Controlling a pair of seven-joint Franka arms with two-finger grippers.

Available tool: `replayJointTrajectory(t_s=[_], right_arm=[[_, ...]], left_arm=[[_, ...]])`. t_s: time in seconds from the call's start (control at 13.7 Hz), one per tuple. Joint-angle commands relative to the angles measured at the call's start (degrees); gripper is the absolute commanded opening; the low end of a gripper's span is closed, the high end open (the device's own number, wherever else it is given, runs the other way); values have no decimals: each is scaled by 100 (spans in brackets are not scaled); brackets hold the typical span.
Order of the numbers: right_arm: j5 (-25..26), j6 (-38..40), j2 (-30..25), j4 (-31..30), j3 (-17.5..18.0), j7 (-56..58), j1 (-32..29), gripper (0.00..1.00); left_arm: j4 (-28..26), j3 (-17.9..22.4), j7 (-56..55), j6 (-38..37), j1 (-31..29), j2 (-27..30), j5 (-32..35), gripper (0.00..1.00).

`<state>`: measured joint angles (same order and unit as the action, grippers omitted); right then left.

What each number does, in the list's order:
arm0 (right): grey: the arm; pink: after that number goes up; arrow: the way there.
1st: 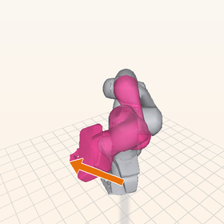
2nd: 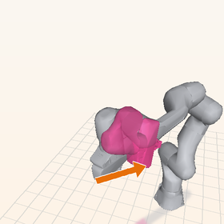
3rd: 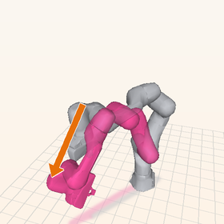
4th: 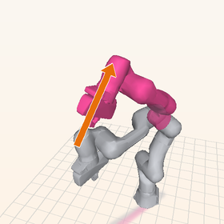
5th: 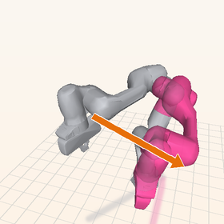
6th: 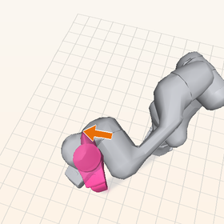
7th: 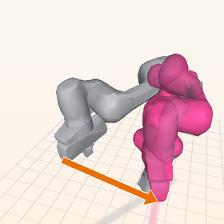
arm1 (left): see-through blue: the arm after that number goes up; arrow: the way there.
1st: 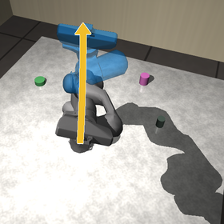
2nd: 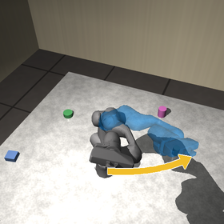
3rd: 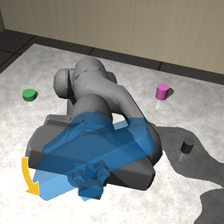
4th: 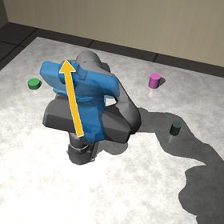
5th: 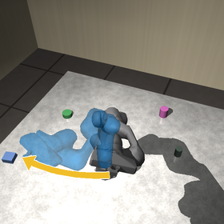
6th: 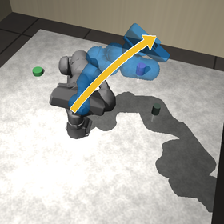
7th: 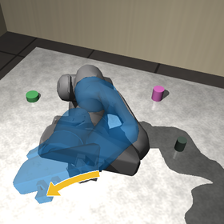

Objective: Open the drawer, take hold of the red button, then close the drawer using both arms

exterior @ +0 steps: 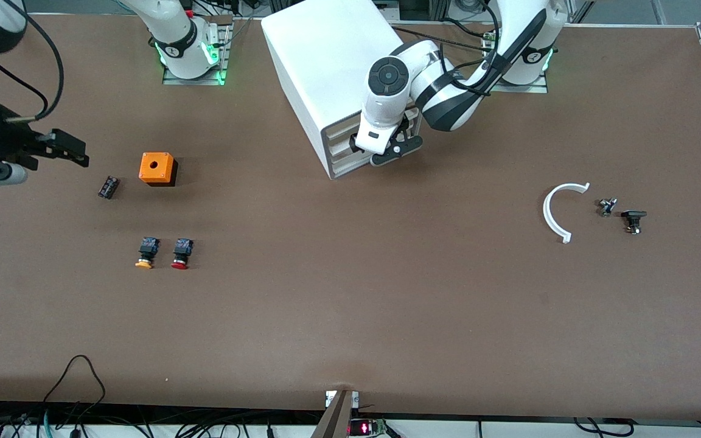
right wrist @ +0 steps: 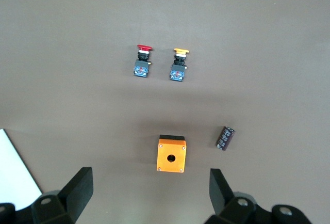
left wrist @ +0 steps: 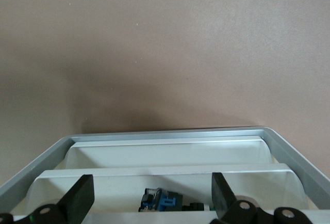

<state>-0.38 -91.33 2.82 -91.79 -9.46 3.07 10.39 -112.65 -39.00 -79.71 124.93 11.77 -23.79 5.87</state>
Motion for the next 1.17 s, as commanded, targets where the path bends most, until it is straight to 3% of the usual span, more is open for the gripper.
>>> replayJointTrajectory(t_s=[0.0, 0.44, 0.51, 0.73, 1.1], right_arm=[[65, 195, 26, 354, 23, -157, 33, 100], [20, 159, 35, 574, 67, -166, -37, 100], [29, 168, 35, 574, 224, -166, -203, 100], [90, 151, 35, 574, 1558, -157, -1432, 100], [187, 151, 87, 565, 1658, -422, -1479, 100]], left_arm=[[15, -134, 35, -136, -104, 41, -235, 100], [41, -134, 280, -241, -227, 23, -446, 99], [50, -134, 351, -250, -288, 32, -455, 100], [259, -117, 666, -476, -420, 41, -455, 100], [971, -90, 1571, -1584, -912, 58, -368, 100]])
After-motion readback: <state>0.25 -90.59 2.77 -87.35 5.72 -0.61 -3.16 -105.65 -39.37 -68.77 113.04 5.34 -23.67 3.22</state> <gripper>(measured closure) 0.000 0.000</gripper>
